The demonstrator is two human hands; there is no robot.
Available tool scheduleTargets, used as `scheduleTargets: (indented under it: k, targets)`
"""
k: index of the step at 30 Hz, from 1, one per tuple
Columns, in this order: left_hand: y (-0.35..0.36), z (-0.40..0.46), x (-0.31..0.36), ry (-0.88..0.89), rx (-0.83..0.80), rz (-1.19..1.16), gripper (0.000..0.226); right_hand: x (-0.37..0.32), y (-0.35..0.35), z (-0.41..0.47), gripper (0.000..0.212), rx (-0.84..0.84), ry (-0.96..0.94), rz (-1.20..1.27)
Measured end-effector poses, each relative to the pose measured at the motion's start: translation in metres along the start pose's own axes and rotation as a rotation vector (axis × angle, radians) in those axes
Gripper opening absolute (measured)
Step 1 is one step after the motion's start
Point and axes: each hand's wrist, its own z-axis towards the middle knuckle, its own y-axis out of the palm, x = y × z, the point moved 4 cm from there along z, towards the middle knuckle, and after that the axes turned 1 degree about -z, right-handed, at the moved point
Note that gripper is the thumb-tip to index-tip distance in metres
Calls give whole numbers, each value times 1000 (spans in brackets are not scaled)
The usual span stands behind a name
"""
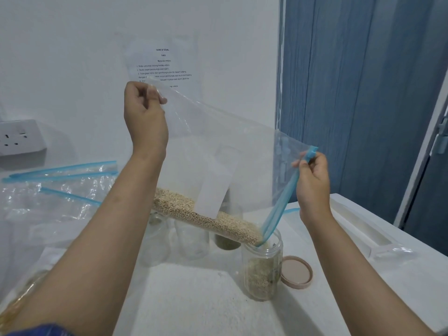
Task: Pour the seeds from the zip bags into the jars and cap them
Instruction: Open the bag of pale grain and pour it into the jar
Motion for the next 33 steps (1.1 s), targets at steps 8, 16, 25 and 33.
scheduleTargets:
  k: [8,16,25,33]
  targets:
    - [1,-1,1,12,8,21,21,-1,0,2,17,-2,-15,10]
    - [1,0,2,17,4,25,20,-2,-1,4,18,-2,-28,1]
    - [1,-1,5,26,1,33,21,-5,-3,3,25,-3,-31,-6]
    - [1,-2,5,25,5,33,20,-5,-5,2,23,-3,-24,0]
